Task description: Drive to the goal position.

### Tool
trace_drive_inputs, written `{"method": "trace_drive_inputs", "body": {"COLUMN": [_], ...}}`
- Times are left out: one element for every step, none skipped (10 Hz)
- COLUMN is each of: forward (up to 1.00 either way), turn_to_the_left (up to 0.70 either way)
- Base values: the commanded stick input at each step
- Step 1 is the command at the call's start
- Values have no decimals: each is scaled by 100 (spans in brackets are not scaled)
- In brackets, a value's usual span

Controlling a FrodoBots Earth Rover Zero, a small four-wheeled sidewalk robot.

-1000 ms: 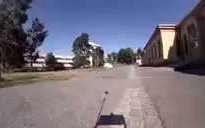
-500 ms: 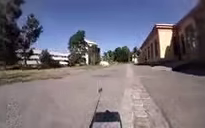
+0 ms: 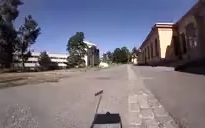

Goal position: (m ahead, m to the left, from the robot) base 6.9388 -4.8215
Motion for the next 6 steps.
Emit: {"method": "trace_drive_inputs", "body": {"forward": [70,70,70,70,70,70], "turn_to_the_left": [0,0,0,0,0,0]}}
